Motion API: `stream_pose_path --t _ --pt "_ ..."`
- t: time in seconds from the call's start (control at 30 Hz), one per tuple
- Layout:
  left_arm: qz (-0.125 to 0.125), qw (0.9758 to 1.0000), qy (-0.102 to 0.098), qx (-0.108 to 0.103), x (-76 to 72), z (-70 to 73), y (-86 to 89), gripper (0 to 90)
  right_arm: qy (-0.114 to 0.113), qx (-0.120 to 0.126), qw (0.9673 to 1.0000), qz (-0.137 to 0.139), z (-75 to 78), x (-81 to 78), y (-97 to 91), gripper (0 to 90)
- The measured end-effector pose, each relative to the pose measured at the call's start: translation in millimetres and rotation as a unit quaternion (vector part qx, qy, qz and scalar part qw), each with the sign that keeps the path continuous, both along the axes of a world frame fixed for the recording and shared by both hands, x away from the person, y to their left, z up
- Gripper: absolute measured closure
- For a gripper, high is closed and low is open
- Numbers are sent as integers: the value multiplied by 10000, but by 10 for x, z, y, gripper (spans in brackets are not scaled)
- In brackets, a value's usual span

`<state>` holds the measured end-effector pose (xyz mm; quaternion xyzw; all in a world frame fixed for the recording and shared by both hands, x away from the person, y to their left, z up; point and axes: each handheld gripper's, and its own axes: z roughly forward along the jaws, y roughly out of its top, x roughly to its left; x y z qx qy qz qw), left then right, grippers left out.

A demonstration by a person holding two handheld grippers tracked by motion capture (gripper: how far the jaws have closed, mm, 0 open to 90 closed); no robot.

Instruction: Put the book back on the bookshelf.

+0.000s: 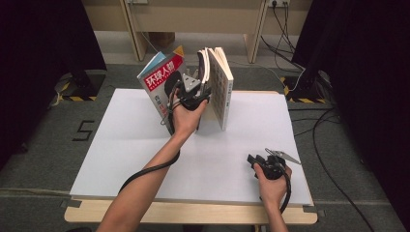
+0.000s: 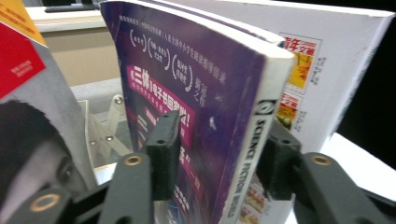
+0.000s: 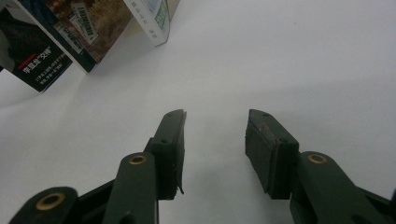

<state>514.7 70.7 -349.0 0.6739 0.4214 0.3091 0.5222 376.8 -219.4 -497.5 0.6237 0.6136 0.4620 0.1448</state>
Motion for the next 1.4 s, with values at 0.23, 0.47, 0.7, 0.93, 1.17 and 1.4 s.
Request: stream_pose_path --t 0.23,0.47,0.7,0.93,1.17,1.4 --pt "-27 10000 -9 -37 -43 -11 1 454 -24 -43 10000 30 -8 3 9 578" --pt "-71 9999 -53 -56 -100 9 47 427 5 2 10000 -15 -4 -2 11 579" --pt "-189 9998 -32 11 -215 -38 89 399 -24 -58 10000 22 -7 1 12 579" --pt "-145 9999 -12 41 -260 -69 211 393 27 -8 10000 -7 -4 -5 23 579" --pt "-179 9998 84 -69 -302 -69 339 392 7 -4 10000 -25 -3 -9 24 579" --pt "-172 9998 130 14 -355 -114 451 394 -50 -70 10000 -4 -8 -8 24 578"
